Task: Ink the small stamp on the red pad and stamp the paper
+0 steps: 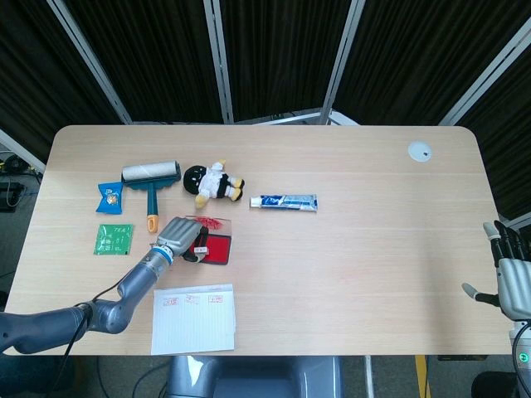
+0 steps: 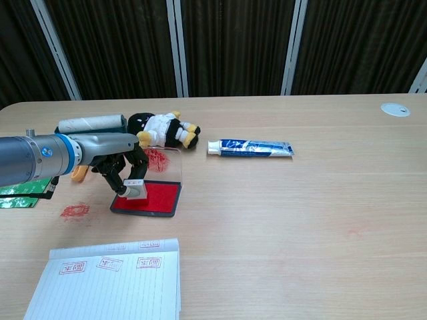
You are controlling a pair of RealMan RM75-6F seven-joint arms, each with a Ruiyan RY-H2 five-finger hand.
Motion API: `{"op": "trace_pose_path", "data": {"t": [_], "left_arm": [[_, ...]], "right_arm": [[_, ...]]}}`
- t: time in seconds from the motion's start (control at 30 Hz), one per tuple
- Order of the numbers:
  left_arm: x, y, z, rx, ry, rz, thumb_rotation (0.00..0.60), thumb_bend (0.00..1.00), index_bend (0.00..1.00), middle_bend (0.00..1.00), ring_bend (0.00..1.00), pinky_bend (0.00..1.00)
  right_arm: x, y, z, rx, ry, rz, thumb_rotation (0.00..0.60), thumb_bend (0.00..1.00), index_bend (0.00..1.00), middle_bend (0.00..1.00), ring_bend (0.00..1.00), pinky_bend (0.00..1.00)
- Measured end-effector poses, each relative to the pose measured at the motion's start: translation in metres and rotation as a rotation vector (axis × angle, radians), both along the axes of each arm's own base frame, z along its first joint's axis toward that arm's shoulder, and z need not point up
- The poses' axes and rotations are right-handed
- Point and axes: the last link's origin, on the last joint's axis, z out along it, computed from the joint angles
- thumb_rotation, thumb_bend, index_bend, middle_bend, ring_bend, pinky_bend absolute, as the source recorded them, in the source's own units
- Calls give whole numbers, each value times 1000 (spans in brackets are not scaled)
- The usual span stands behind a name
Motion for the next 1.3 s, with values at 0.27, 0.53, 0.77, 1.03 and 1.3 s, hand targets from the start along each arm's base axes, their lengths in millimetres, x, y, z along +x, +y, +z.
{"op": "trace_pose_path", "data": {"t": [0.27,0.53,0.77,1.03,1.3], "left_arm": [[-3,2,-2,5,13,6,600,578,596,570,774,835],[-4,3,-6,1,19,13,600,579,598,571,774,835],[-4,4,-5,3,8,14,600,584,599,572,774,835],[2,3,7,15,-18,-3,600,588,598,568,774,835],[11,-6,35,8,-66,-9,600,589,590,562,773,835]], "right_arm": [[-1,0,0,-1,0,-4,600,0,0,0,0,0],[-2,-1,0,-1,2,-5,600,0,0,0,0,0],[-2,-1,0,-1,2,-7,600,0,0,0,0,0],[-1,0,0,-1,1,-5,600,0,0,0,0,0],[2,2,1,-3,-6,7,600,0,0,0,0,0]]}}
